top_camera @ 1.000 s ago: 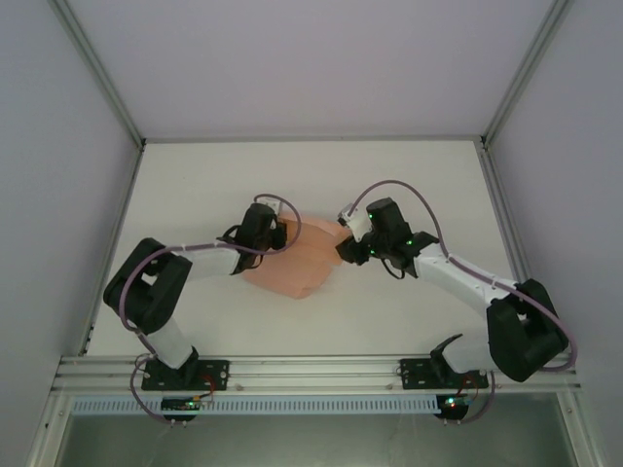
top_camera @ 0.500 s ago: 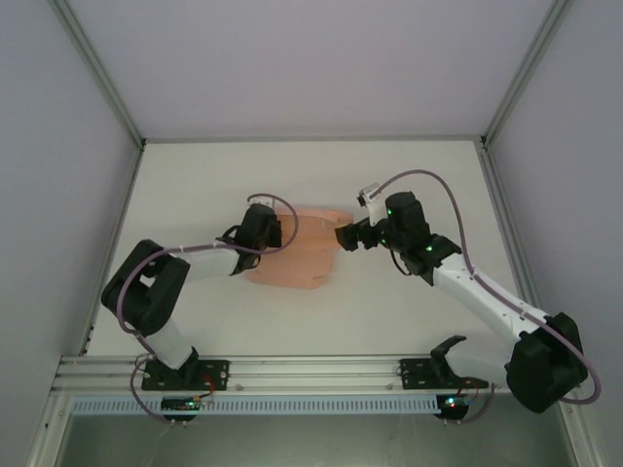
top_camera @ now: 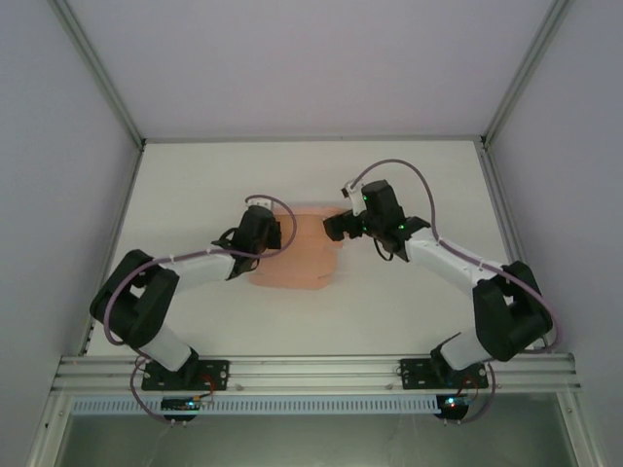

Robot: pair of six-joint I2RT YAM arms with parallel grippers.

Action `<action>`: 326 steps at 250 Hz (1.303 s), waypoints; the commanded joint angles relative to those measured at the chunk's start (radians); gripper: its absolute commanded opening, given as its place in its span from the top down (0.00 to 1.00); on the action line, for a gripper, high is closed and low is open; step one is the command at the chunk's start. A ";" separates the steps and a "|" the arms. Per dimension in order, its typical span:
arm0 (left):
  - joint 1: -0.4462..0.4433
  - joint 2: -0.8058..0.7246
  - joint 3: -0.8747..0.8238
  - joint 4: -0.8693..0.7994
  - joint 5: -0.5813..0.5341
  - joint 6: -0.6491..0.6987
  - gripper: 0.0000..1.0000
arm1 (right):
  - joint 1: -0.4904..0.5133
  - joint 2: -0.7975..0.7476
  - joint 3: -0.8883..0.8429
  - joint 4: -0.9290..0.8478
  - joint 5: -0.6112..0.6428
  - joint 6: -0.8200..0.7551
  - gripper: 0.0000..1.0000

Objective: Assemble paper box

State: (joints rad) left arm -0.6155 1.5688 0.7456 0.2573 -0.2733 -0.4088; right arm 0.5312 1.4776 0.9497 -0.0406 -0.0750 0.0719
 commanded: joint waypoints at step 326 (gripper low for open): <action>-0.031 -0.039 0.020 -0.032 0.031 -0.034 1.00 | 0.118 0.146 0.060 0.241 0.562 0.154 0.01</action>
State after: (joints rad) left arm -0.6350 1.5497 0.7586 0.2119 -0.2806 -0.4324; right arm 0.6113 1.5982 0.9829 0.0647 0.1890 0.0978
